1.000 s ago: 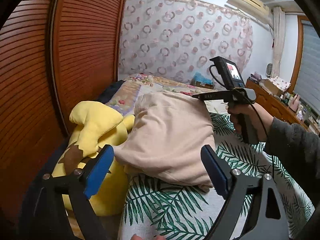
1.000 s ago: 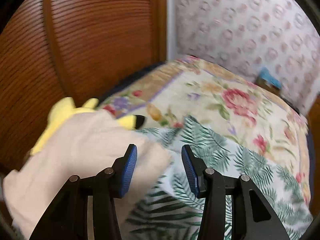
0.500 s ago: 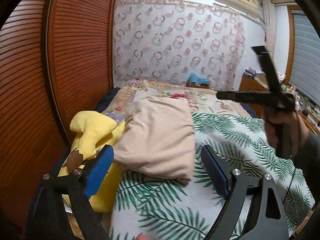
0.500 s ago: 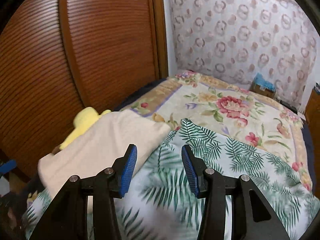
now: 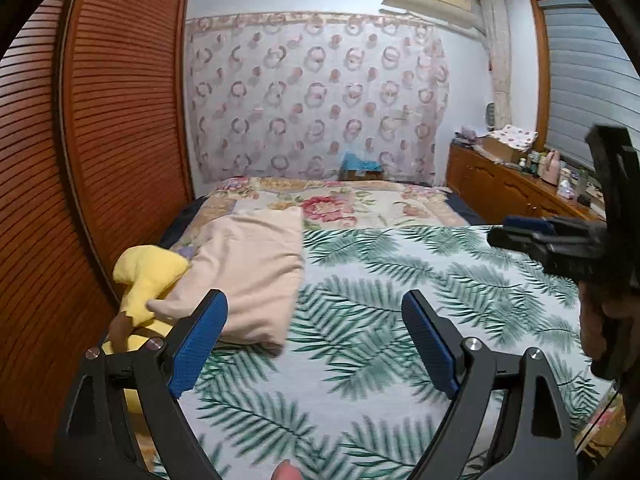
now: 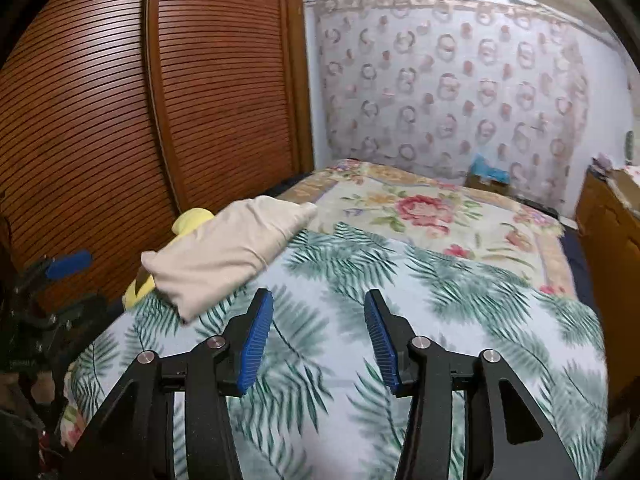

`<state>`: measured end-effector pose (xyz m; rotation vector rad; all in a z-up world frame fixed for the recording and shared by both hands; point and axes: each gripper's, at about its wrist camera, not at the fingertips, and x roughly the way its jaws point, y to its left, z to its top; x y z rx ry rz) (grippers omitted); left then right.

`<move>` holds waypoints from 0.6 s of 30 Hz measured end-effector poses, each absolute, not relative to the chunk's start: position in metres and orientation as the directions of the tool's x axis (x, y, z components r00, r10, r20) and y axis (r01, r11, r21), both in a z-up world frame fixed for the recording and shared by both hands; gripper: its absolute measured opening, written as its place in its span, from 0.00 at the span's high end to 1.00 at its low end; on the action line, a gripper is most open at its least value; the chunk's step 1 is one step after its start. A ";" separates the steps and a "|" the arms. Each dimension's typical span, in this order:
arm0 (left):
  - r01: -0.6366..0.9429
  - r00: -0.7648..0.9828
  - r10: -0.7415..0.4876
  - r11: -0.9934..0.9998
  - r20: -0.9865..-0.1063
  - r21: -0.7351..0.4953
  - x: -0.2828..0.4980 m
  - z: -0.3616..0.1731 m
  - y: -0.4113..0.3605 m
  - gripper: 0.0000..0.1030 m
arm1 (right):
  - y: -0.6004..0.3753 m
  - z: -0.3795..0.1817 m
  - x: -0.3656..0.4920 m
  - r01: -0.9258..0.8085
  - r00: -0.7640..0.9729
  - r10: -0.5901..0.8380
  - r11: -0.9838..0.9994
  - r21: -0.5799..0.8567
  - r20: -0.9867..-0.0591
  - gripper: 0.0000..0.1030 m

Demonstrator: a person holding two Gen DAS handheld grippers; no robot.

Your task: Fold small clothes

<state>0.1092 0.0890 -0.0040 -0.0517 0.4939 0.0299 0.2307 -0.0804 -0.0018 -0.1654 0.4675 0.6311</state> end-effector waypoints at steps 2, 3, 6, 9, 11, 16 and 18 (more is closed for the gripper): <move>-0.027 0.883 0.005 0.999 -0.470 -0.040 0.106 -0.001 0.076 0.13 | -0.093 -0.003 0.215 -0.588 0.719 0.521 0.809 -0.002 -0.459 0.41; -0.023 0.884 0.004 0.999 -0.467 -0.036 0.104 0.000 0.071 0.13 | -0.098 -0.001 0.204 -0.578 0.727 0.515 0.816 0.000 -0.454 0.38; -0.010 0.888 0.000 1.000 -0.461 -0.020 0.099 0.004 0.053 0.13 | -0.116 0.002 0.175 -0.545 0.751 0.492 0.838 0.007 -0.441 0.29; 0.009 0.887 -0.019 1.000 -0.462 -0.024 0.096 0.008 0.041 0.13 | -0.131 0.004 0.150 -0.500 0.783 0.455 0.866 0.007 -0.425 0.26; 0.026 0.887 -0.037 0.999 -0.460 -0.030 0.093 0.010 0.035 0.13 | -0.138 0.007 0.132 -0.464 0.807 0.428 0.886 0.011 -0.407 0.26; 0.049 0.892 -0.054 0.999 -0.449 -0.022 0.088 0.021 0.019 0.13 | -0.152 0.016 0.090 -0.380 0.863 0.353 0.925 -0.004 -0.361 0.26; 0.056 0.897 -0.060 0.998 -0.439 -0.023 0.084 0.027 0.014 0.13 | -0.160 0.019 0.077 -0.361 0.875 0.340 0.933 0.004 -0.345 0.26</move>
